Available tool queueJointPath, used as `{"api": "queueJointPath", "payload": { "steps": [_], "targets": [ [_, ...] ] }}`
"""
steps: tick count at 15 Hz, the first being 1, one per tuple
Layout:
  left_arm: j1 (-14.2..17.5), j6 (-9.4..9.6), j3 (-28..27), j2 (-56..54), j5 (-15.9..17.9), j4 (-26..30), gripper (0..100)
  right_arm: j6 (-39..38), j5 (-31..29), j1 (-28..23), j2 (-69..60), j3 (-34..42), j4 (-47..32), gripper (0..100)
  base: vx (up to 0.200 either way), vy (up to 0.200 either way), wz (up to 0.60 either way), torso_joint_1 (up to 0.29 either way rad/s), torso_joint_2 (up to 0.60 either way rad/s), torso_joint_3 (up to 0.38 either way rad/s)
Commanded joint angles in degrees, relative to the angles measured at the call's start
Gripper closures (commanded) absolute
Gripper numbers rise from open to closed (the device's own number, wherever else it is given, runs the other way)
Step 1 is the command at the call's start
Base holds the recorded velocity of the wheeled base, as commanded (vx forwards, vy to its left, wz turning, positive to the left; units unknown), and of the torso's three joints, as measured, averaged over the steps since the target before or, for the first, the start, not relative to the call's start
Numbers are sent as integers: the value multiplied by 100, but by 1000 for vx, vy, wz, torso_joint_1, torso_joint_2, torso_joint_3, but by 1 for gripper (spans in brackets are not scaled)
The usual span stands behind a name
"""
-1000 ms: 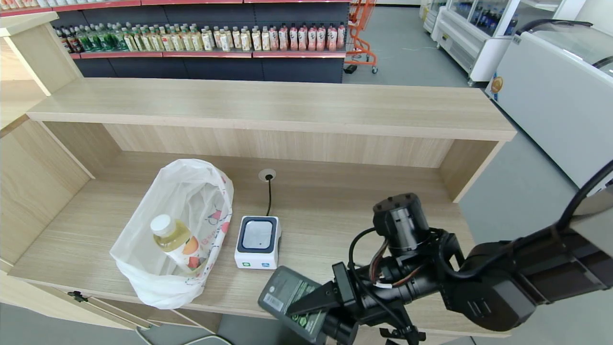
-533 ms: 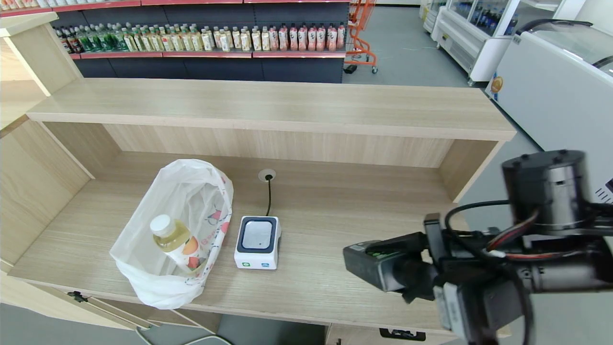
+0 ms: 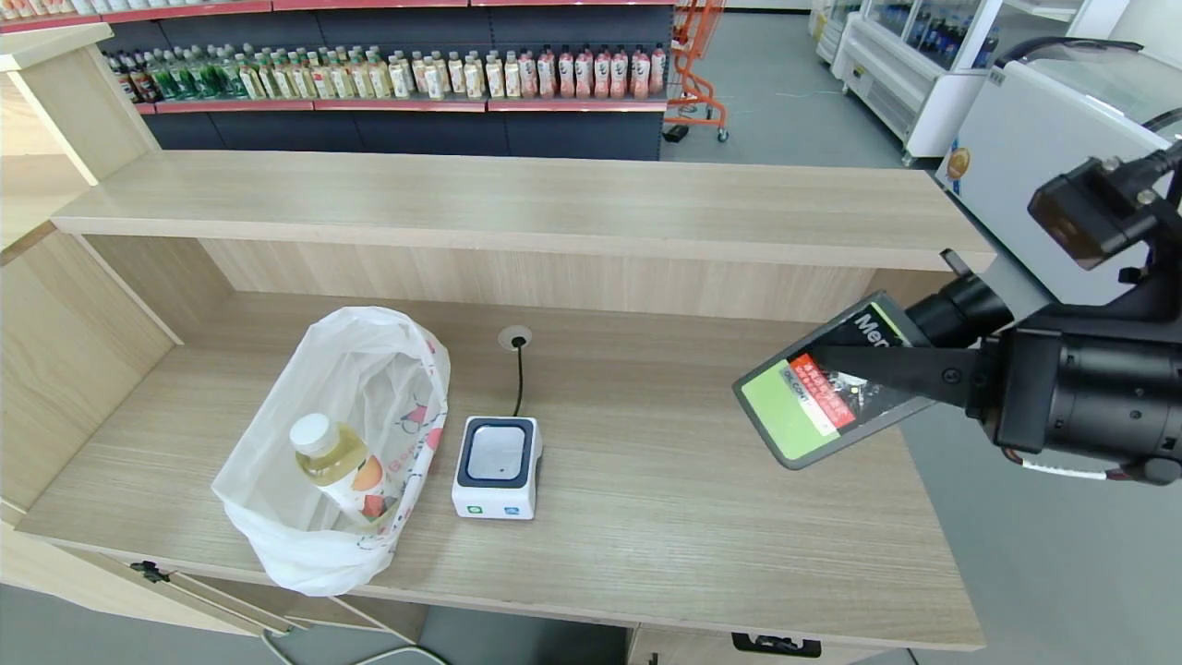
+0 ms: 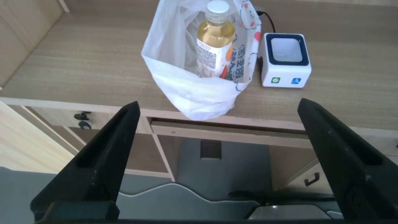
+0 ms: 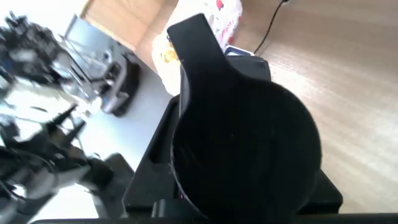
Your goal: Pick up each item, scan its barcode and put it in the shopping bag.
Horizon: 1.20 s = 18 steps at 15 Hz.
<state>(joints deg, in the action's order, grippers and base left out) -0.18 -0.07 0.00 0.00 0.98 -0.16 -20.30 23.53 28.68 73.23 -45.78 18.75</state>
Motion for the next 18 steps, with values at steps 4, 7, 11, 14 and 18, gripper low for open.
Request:
{"api": "queueJointPath", "payload": {
  "steps": [4, 7, 11, 14, 18],
  "targets": [
    [1, -45, 0, 9, -10, -2, 0, -475, -41, -153, -318, 1220, 525, 100, 0, 0, 0, 0, 0, 0],
    [1, -37, 0, 9, -10, -2, 0, -484, -173, -144, -388, 1264, 639, 100, 0, 0, 0, 0, 0, 0],
    [1, -28, 0, 9, -1, -2, 0, -475, -199, -153, -538, 1273, 621, 100, 0, 0, 0, 0, 0, 0],
    [1, -45, 0, 9, -1, -2, 0, -458, -217, -144, -538, 1247, 621, 100, 0, 67, 0, 1, -1, 1],
    [1, -54, 0, 9, -1, -2, 0, -431, -226, -153, -494, 1176, 604, 100, 0, 200, 0, -2, 1, 4]
  ]
}}
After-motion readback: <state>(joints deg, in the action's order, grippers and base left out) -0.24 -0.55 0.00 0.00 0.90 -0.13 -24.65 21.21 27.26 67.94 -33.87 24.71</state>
